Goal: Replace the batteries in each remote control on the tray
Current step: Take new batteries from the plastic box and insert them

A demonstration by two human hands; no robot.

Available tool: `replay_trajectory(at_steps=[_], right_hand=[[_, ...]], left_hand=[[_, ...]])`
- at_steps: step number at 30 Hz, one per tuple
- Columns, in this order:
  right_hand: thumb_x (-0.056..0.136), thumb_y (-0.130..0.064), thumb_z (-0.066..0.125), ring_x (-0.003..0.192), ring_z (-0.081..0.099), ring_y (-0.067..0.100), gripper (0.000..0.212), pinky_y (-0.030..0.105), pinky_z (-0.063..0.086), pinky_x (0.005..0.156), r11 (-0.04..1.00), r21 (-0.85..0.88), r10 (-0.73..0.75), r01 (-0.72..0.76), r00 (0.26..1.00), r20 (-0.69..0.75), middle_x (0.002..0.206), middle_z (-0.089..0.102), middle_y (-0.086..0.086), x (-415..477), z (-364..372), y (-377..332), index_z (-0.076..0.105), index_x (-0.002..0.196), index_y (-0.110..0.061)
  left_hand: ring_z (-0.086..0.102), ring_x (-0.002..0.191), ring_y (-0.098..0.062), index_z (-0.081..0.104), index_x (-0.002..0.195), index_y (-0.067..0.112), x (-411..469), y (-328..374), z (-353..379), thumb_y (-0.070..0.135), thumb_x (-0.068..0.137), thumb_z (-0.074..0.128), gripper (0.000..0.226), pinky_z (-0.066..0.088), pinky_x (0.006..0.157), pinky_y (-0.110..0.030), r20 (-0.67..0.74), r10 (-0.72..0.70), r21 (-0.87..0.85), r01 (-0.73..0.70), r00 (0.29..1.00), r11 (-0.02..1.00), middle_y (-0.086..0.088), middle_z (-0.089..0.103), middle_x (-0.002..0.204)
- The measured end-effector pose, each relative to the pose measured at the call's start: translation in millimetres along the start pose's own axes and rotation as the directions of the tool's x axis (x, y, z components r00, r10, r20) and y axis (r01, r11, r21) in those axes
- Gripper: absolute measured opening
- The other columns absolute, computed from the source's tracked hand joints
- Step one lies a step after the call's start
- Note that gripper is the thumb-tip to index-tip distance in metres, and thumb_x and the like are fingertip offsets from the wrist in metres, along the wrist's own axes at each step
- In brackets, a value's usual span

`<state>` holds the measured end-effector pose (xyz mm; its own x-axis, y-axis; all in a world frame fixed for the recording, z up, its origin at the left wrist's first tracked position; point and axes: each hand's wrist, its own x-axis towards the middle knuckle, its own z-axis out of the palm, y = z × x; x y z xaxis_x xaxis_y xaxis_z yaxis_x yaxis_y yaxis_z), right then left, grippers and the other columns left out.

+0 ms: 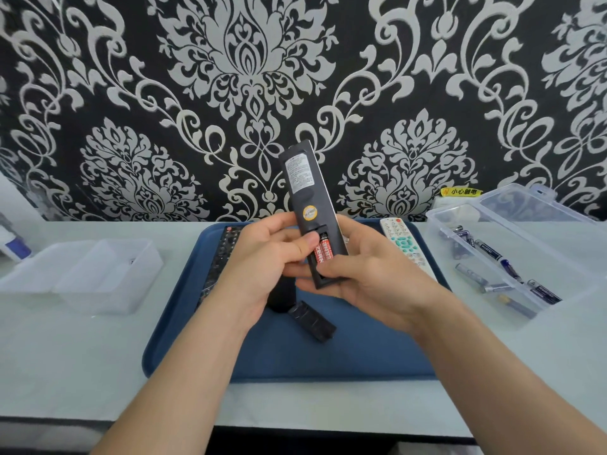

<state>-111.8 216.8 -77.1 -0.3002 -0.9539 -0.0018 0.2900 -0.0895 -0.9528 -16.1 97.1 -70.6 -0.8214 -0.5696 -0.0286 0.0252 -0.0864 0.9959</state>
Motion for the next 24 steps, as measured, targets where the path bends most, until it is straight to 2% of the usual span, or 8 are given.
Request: replay_trajectory(at_steps=[3,5,7,10,14,18,22,24], right_hand=[[0.089,0.006,0.057,0.107,0.069,0.038,0.049,0.040,0.057,0.092,1.000,-0.029,-0.010,0.009,1.000,-0.024,0.129,0.062,0.024,0.4,0.3,-1.1,0.046,0.135,-0.005],[0.096,0.012,0.049,0.096,0.072,0.031,0.041,0.035,0.059,0.085,0.997,-0.069,-0.027,0.022,0.997,-0.076,0.122,0.065,0.025,-1.0,-5.2,-4.9,0.045,0.133,-0.003],[0.096,0.013,0.044,0.088,0.074,0.028,0.037,0.033,0.060,0.079,0.997,-0.070,-0.044,0.034,0.990,-0.138,0.112,0.067,0.021,-3.8,-13.9,-9.5,0.046,0.129,-0.004],[0.096,0.014,0.045,0.087,0.074,0.028,0.037,0.035,0.061,0.080,0.994,-0.104,-0.053,0.033,0.980,-0.191,0.109,0.068,0.019,-6.3,-21.6,-11.4,0.048,0.126,-0.007],[0.094,0.016,0.046,0.084,0.073,0.027,0.043,0.040,0.059,0.087,0.988,-0.152,-0.079,0.032,0.947,-0.311,0.113,0.068,0.019,-2.5,-22.9,-9.1,0.053,0.125,-0.013],[0.087,0.016,0.046,0.066,0.063,0.023,0.035,0.033,0.054,0.065,0.995,0.032,-0.070,0.093,0.900,-0.431,0.091,0.068,0.016,0.9,-25.0,-12.9,0.057,0.108,-0.010],[0.086,0.010,0.052,0.060,0.056,0.021,0.025,0.030,0.048,0.059,0.991,0.110,-0.024,0.081,0.898,-0.439,0.087,0.060,0.019,1.4,-22.6,-12.6,0.053,0.103,-0.009],[0.091,0.003,0.054,0.061,0.057,0.022,0.017,0.030,0.048,0.059,0.990,0.132,0.003,0.058,0.904,-0.427,0.087,0.060,0.019,2.2,-22.1,-11.5,0.052,0.103,-0.009]], left_hand=[[0.070,0.091,-0.019,0.066,0.115,0.015,0.0,-0.8,-2.1,0.006,0.092,0.058,0.025,0.057,0.080,-0.035,0.075,0.021,0.051,-0.025,0.997,0.998,-0.007,0.074,0.101],[0.068,0.090,-0.007,0.068,0.107,0.032,-0.2,-4.1,-6.8,0.012,0.092,0.061,0.026,0.053,0.083,-0.026,0.065,0.149,0.298,-0.161,0.987,0.941,0.007,0.075,0.095],[0.061,0.078,-0.003,0.063,0.101,0.048,-1.2,-4.9,-13.6,0.020,0.083,0.073,0.035,0.047,0.077,-0.018,0.105,0.264,0.614,-0.272,0.959,0.741,0.016,0.071,0.085],[0.047,0.081,0.000,0.053,0.121,0.051,-5.2,-4.6,-20.7,0.028,0.070,0.083,0.064,0.037,0.074,-0.016,0.229,0.187,0.840,-0.291,0.955,0.458,0.025,0.064,0.086],[0.042,0.093,0.002,0.042,0.131,0.050,-11.6,-5.6,-18.2,0.032,0.070,0.082,0.075,0.039,0.085,-0.021,0.302,0.091,0.886,-0.315,0.949,0.341,0.023,0.055,0.100],[0.037,0.102,-0.007,0.058,0.126,0.038,-14.9,-17.4,-11.4,0.036,0.074,0.078,0.055,0.042,0.095,-0.030,0.416,-0.021,0.901,-0.409,0.909,0.148,0.019,0.059,0.115],[0.040,0.097,-0.015,0.070,0.111,0.030,-13.8,-28.7,0.6,0.043,0.090,0.060,0.027,0.044,0.088,-0.036,0.475,0.043,0.879,-0.476,0.879,0.025,0.009,0.066,0.100],[0.048,0.093,-0.016,0.072,0.102,0.028,-10.8,-30.5,3.1,0.044,0.094,0.051,0.027,0.043,0.083,-0.034,0.446,0.136,0.888,-0.457,0.885,0.060,0.007,0.069,0.092]])
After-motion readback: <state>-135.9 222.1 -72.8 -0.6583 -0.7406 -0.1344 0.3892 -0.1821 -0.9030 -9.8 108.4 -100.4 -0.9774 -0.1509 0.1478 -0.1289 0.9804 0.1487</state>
